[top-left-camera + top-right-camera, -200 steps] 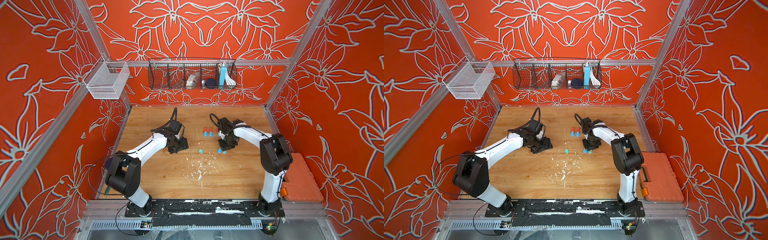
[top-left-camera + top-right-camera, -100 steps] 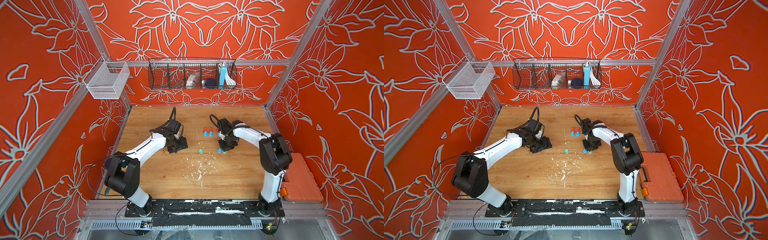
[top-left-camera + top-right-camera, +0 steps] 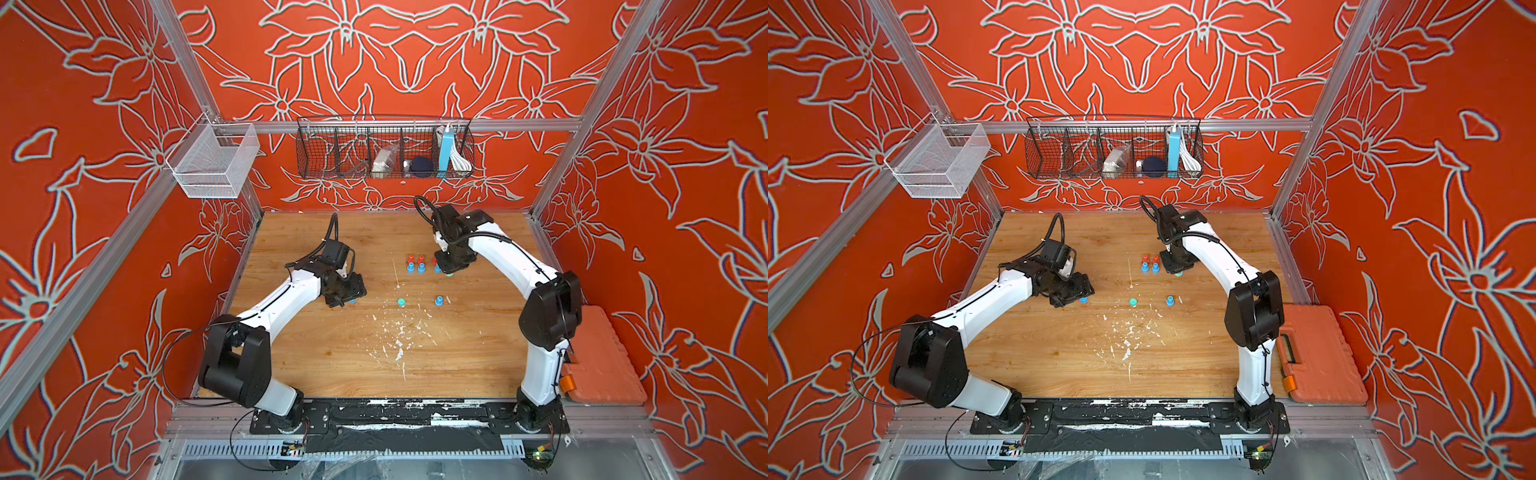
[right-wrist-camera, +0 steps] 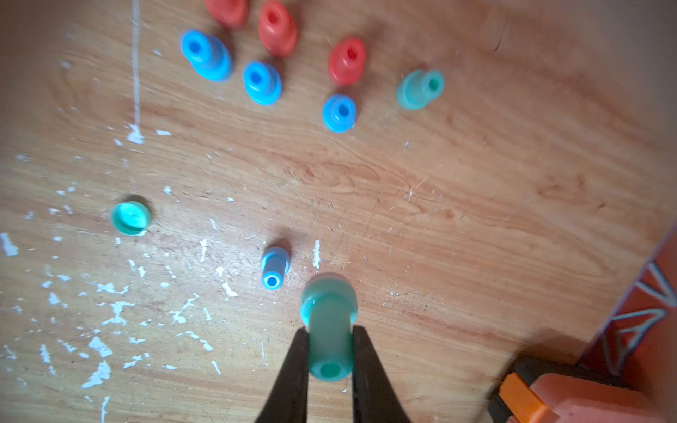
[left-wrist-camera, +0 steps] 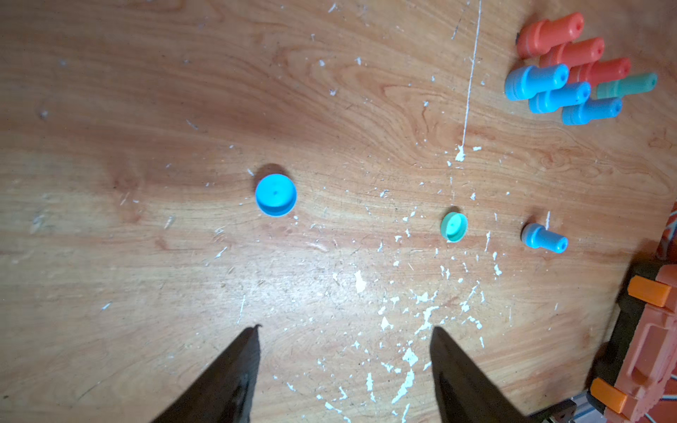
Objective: Close the stamp cap
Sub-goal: Close the cover of the stamp.
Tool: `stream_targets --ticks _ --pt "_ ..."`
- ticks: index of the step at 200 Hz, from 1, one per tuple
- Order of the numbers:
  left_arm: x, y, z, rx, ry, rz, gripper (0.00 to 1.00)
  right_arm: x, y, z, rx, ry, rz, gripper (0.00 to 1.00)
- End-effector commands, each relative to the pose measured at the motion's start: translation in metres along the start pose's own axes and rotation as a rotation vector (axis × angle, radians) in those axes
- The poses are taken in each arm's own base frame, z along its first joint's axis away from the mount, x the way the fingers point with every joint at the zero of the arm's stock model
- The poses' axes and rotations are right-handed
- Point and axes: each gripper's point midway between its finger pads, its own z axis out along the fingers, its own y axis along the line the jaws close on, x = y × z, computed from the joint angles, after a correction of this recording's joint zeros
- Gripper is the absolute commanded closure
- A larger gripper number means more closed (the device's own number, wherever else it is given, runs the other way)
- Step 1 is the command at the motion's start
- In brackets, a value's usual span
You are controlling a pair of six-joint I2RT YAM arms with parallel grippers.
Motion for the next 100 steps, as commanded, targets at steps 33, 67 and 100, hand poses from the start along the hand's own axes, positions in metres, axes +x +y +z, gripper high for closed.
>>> stream_targets --ticks 33,67,100 --pt "0.009 0.027 -0.015 -0.019 -0.016 -0.030 0.27 0.001 0.086 0.019 -0.081 0.184 -0.178 0.94" --pt "0.014 0.035 -0.023 -0.023 -0.034 -0.043 0.27 -0.005 0.119 0.041 -0.102 0.215 -0.198 0.95" --pt "0.020 0.043 -0.027 -0.024 -0.043 -0.056 0.27 -0.005 0.133 0.054 -0.122 0.218 -0.195 0.95"
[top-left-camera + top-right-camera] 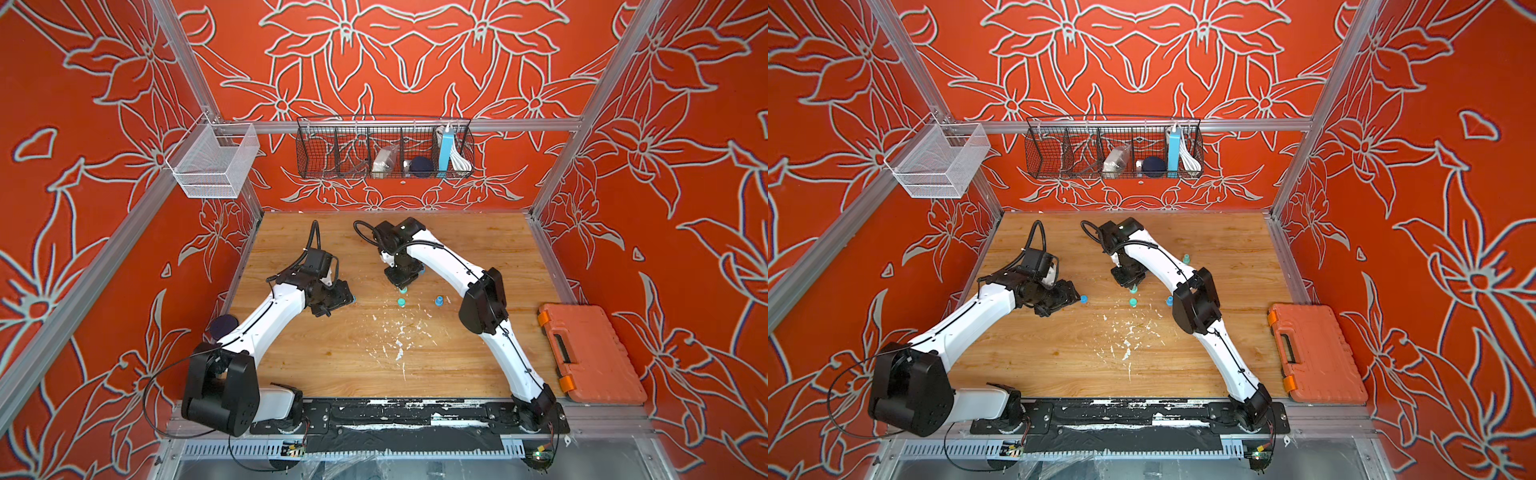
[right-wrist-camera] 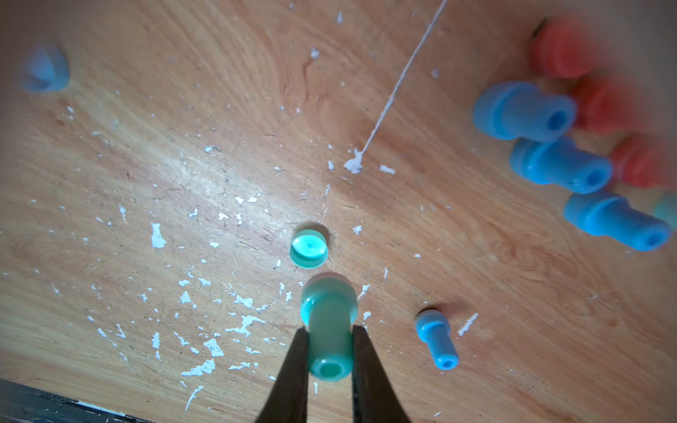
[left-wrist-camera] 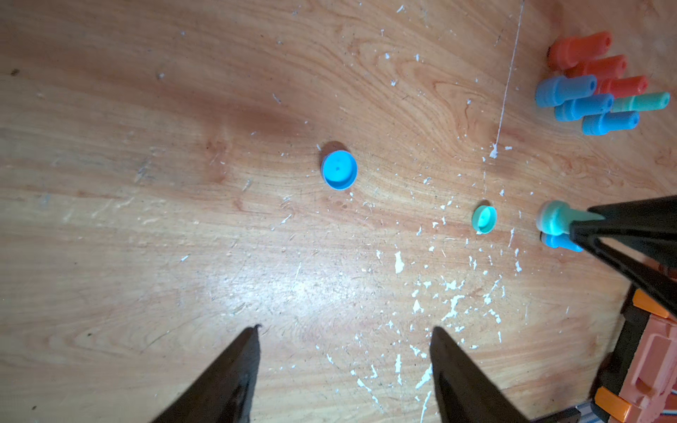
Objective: Close the stamp cap
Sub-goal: Close the cover of the stamp.
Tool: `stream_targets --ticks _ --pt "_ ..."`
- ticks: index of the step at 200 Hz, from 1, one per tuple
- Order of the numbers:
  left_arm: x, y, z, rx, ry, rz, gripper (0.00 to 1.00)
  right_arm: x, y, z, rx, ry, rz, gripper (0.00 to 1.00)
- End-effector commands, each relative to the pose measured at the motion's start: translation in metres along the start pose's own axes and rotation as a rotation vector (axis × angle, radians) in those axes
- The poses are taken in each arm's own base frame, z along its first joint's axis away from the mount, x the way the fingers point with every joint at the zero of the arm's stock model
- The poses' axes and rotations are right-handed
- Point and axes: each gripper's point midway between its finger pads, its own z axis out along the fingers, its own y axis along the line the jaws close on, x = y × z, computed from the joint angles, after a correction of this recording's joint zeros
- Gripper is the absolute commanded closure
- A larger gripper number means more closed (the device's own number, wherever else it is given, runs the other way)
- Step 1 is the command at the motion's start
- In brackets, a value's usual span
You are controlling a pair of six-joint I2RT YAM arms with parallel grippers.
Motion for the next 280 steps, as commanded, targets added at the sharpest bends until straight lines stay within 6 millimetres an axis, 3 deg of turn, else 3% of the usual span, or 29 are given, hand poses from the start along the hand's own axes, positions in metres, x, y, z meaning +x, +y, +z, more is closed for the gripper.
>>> stream_targets --ticks 1,91,166,280 --pt "0.005 0.008 -0.005 -0.013 0.000 -0.002 0.27 0.006 0.004 -0.002 -0.021 0.024 0.023 0.95" --pt "0.007 0.013 -0.008 -0.014 -0.003 -0.013 0.27 0.014 0.011 0.036 -0.017 0.071 0.029 0.97" --pt "0.006 0.015 -0.007 -0.016 0.000 -0.016 0.27 0.004 0.013 0.030 -0.024 0.041 0.034 0.98" --pt "0.003 0.016 -0.005 -0.013 0.003 -0.025 0.27 0.011 0.019 0.041 -0.028 0.074 0.024 0.98"
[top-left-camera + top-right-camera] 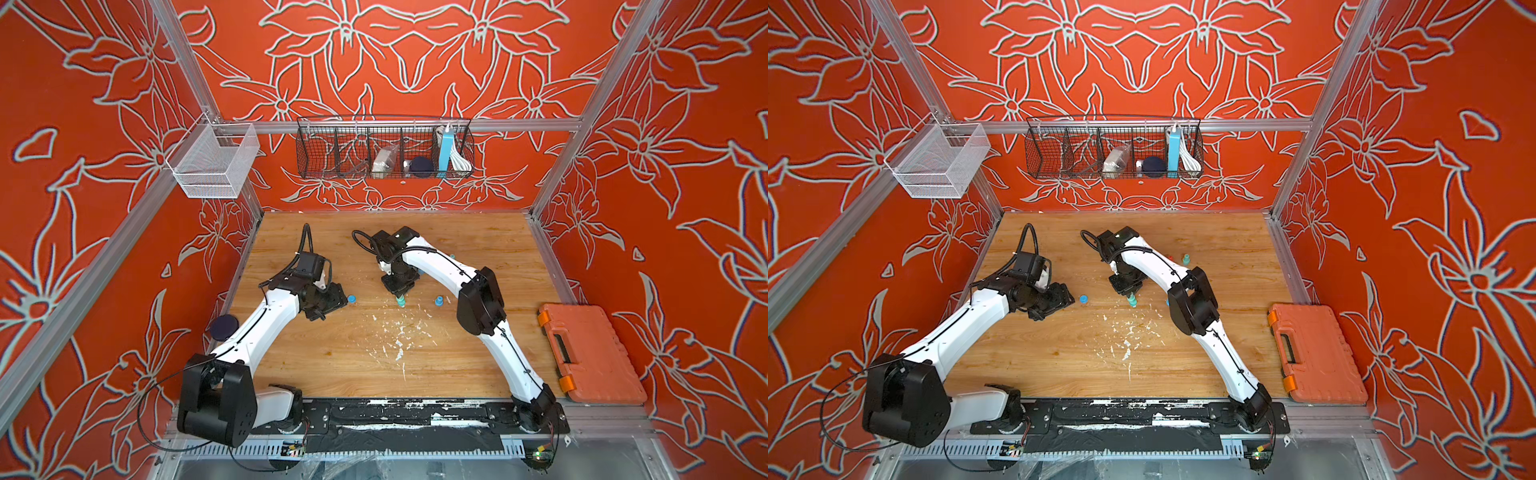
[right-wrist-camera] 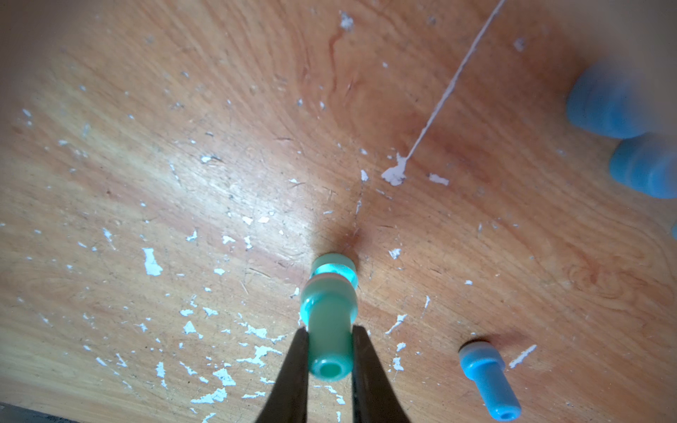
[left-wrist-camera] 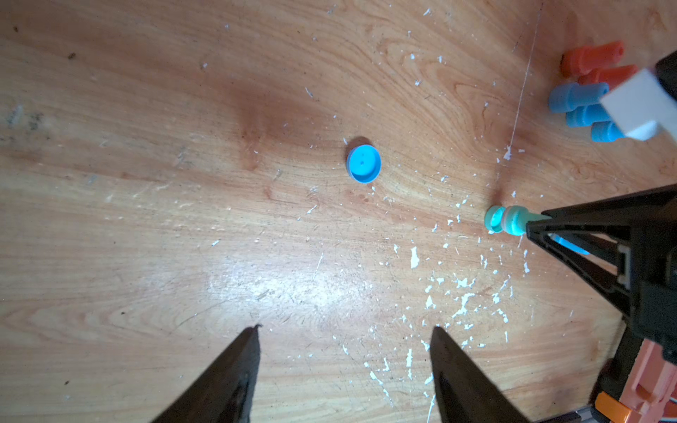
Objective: Close the stamp cap
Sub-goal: Close the cover of the stamp.
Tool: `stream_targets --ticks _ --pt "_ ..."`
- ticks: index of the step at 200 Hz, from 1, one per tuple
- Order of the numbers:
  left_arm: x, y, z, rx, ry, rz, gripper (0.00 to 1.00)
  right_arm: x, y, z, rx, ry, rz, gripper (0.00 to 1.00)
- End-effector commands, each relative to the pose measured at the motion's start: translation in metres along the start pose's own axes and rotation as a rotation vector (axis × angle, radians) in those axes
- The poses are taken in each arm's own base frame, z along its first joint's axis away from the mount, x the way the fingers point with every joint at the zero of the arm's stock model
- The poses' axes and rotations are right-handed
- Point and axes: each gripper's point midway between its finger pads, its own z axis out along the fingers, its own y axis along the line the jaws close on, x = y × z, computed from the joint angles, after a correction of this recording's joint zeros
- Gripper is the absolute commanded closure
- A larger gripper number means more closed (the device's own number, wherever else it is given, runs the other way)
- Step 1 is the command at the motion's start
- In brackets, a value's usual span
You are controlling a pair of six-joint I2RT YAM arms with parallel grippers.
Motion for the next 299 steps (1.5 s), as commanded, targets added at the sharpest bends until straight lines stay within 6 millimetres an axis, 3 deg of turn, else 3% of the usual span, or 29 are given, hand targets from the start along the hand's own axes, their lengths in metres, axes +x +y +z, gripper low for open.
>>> stream_targets --ticks 1,74,215,274,299 --pt "0.001 0.003 0.000 -0.003 0.008 0.004 0.27 0.009 0.003 0.010 0.002 0.046 0.005 0.98" --pt "0.003 0.004 -0.002 -0.003 0.007 0.002 0.27 0.015 0.002 0.016 0.006 0.056 0.007 0.98" --pt "0.004 0.006 -0.004 -0.001 0.008 0.001 0.27 0.008 -0.005 0.034 -0.002 0.088 0.005 0.99" --pt "0.000 0.004 -0.005 0.003 0.001 0.001 0.27 0.006 -0.006 0.016 -0.006 0.061 0.001 0.99" --pt "0.000 0.003 -0.004 0.007 0.003 0.000 0.27 0.008 -0.007 0.021 0.002 0.072 0.000 0.99"
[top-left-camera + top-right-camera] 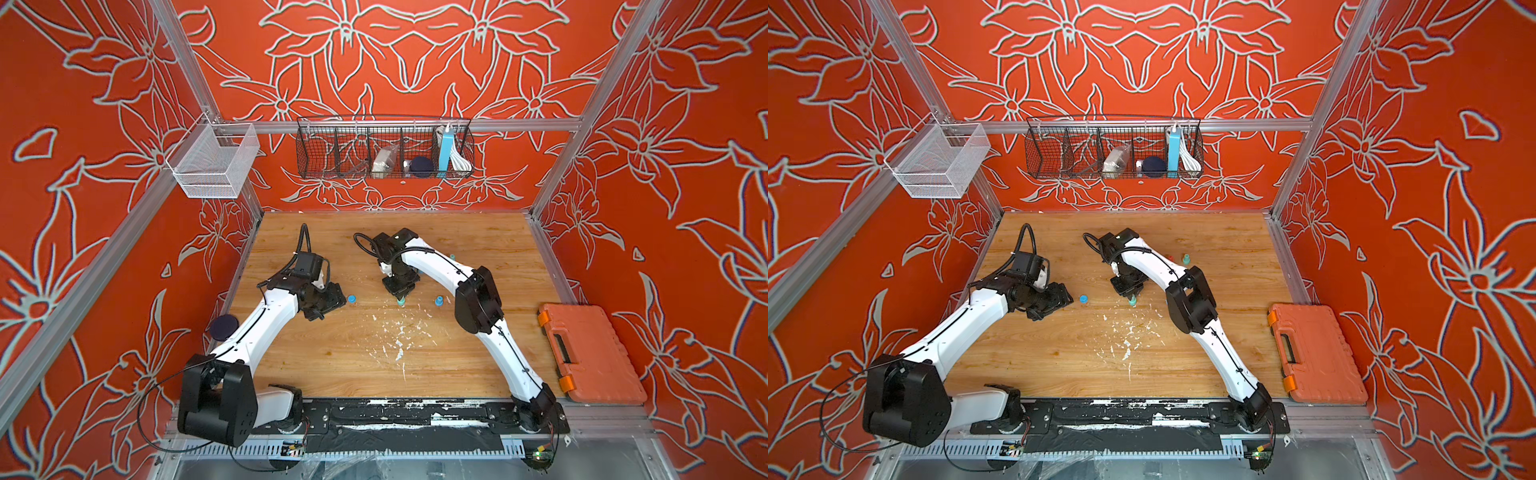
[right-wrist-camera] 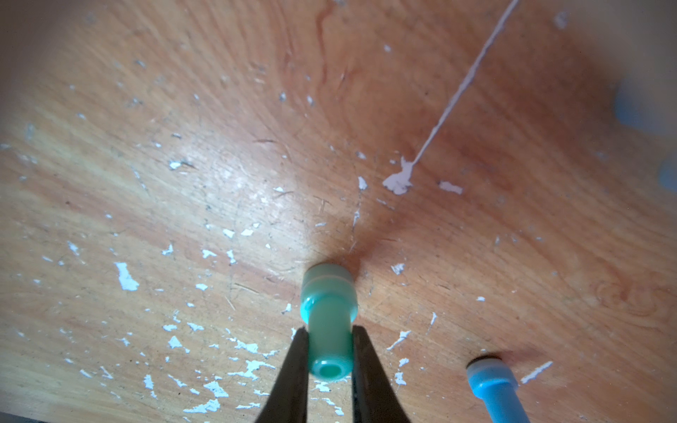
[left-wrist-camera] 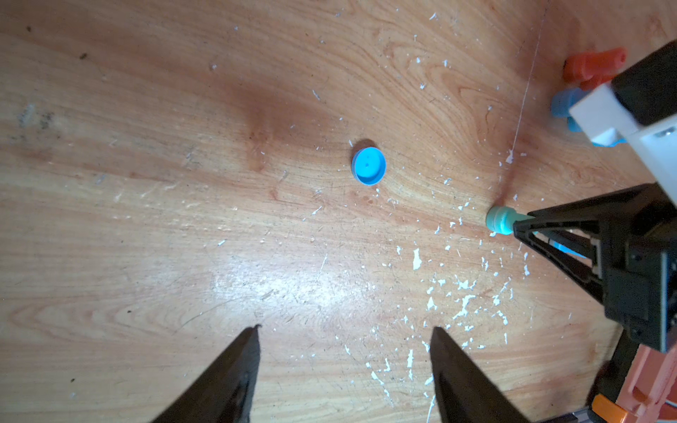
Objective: Close the stamp cap
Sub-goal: Close the cover of the stamp.
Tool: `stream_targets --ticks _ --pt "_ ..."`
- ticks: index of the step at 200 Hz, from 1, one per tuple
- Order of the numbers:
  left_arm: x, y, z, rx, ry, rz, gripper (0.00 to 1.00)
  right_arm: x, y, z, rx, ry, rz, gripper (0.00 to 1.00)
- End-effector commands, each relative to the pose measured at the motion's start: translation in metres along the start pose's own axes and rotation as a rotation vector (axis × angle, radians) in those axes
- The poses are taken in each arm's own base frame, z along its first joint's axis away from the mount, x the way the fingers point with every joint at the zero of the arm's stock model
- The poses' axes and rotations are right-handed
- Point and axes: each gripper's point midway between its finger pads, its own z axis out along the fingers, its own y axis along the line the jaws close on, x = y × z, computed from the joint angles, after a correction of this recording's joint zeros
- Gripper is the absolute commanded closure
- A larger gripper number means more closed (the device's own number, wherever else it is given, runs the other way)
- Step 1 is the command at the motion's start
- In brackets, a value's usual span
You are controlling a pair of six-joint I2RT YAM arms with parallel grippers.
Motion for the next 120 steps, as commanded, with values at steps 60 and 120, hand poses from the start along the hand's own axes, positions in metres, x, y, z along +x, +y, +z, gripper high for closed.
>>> stream_targets --ticks 60,120 --pt "-0.001 -0.001 -0.004 0.007 -0.002 0.013 0.27 0.028 -0.020 0.033 0.110 -0.038 0.042 1.00" --pt "-0.003 -0.003 -0.001 0.010 0.004 0.011 0.27 0.026 -0.054 0.039 0.184 -0.027 0.073 1.00"
